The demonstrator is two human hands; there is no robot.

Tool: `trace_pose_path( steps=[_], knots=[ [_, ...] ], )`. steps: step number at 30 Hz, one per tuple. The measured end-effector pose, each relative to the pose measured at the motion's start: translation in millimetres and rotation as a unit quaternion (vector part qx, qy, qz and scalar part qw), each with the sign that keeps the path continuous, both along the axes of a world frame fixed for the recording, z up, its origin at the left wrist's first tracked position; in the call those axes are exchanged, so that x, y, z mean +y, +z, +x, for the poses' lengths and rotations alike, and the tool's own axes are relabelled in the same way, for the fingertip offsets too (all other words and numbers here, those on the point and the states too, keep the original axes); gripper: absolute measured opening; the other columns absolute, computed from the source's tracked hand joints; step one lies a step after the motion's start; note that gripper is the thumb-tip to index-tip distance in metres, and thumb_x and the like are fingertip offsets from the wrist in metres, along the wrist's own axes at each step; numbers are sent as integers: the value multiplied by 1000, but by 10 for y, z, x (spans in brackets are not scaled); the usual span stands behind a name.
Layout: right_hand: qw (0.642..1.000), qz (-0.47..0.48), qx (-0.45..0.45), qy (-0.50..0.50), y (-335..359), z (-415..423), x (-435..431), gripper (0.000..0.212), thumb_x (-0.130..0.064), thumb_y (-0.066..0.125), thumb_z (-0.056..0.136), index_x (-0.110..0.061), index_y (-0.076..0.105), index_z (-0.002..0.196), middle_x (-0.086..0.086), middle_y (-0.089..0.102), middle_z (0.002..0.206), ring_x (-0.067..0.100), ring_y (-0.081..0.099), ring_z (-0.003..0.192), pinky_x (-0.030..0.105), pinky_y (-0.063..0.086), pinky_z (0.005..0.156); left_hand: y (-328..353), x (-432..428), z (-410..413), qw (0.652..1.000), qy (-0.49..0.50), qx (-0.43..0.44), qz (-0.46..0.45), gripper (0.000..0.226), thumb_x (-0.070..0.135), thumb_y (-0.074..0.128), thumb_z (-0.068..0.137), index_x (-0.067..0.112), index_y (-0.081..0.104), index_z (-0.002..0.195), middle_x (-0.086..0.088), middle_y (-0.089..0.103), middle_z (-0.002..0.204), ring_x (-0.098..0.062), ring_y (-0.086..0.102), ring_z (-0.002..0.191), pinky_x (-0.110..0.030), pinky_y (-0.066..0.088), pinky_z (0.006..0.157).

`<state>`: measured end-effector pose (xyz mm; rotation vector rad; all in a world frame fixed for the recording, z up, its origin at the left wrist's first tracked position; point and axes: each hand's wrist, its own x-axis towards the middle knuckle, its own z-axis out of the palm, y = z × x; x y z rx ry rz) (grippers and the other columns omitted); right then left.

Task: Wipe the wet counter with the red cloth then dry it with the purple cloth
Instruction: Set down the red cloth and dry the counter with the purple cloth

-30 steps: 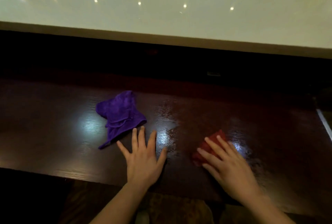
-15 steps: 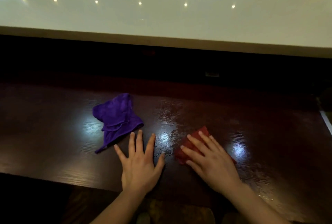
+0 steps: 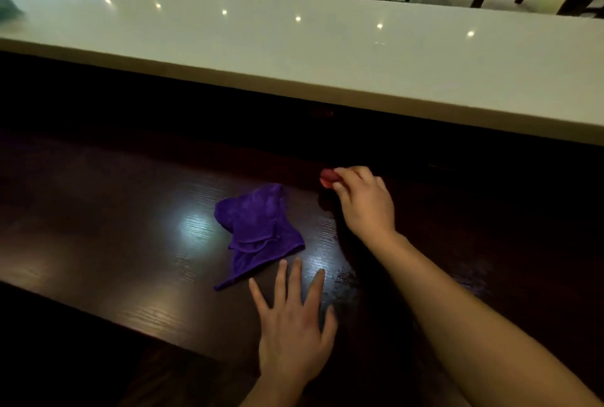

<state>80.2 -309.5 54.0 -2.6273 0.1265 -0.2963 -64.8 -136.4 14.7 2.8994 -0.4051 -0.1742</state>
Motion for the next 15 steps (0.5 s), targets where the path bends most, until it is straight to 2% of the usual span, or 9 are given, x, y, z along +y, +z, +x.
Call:
trace_pose_path(
  steps=[2, 4, 5, 6, 8, 10, 12, 15],
  knots=[
    [998, -26, 53, -9, 30, 224, 106, 39, -42, 48, 98, -32, 54, 135, 2, 48, 143, 40, 49, 119, 49, 43, 100, 4, -5, 7, 1000, 0, -3, -8, 58, 51, 49, 79, 32, 54, 133, -11, 45, 149, -31, 32, 142, -74, 17, 104],
    [987, -129, 88, -35, 9, 344, 225, 45, -53, 44, 96, -38, 49, 137, 1, 38, 154, 45, 35, 134, 61, 23, 111, 3, 4, 17, 1000, 2, -20, -21, 59, 51, 51, 77, 32, 56, 132, -11, 46, 148, -31, 34, 141, -72, 16, 103],
    [982, -178, 69, -16, -3, 356, 327, 48, -57, 43, 94, -39, 48, 138, 2, 35, 157, 45, 28, 140, 64, 12, 114, -3, 14, 24, 999, 3, -34, -27, 57, 50, 51, 76, 31, 58, 129, -10, 47, 147, -30, 35, 140, -71, 16, 104],
    [979, -196, 32, 39, -17, 339, 456, 51, -58, 45, 92, -38, 48, 139, 3, 33, 158, 44, 24, 143, 64, 8, 115, -16, 30, 26, 998, 3, -50, -35, 55, 49, 51, 76, 29, 61, 126, -10, 49, 145, -30, 37, 139, -69, 15, 104],
    [963, -166, -16, 211, -99, 271, 749, 55, -57, 48, 91, -37, 47, 142, 5, 28, 161, 40, 18, 147, 60, 13, 119, -53, 59, 21, 994, 5, -87, -68, 46, 44, 53, 75, 24, 67, 113, -11, 57, 136, -29, 46, 133, -66, 17, 105],
    [936, -120, 52, 328, -221, 197, 996, 58, -57, 47, 93, -43, 34, 148, 2, 15, 165, 33, 7, 151, 51, 9, 122, -102, 90, 10, 984, 17, -134, -117, 37, 38, 55, 75, 19, 68, 104, -11, 62, 123, -29, 55, 123, -64, 22, 106],
    [933, -95, 108, 330, -293, 133, 1059, 54, -58, 44, 95, -45, 34, 147, -3, 14, 165, 27, 4, 152, 44, 9, 122, -131, 125, 2, 969, 27, -171, -178, 30, 31, 57, 75, 17, 67, 99, -8, 61, 112, -26, 57, 112, -61, 30, 104],
    [947, -104, 95, 288, -278, -11, 879, 46, -49, 49, 96, -33, 51, 140, -1, 31, 160, 25, 15, 150, 39, 18, 121, -129, 172, -10, 948, 56, -206, -238, 25, 26, 55, 76, 15, 66, 95, -9, 59, 103, -26, 54, 98, -49, 41, 93]
  ],
)
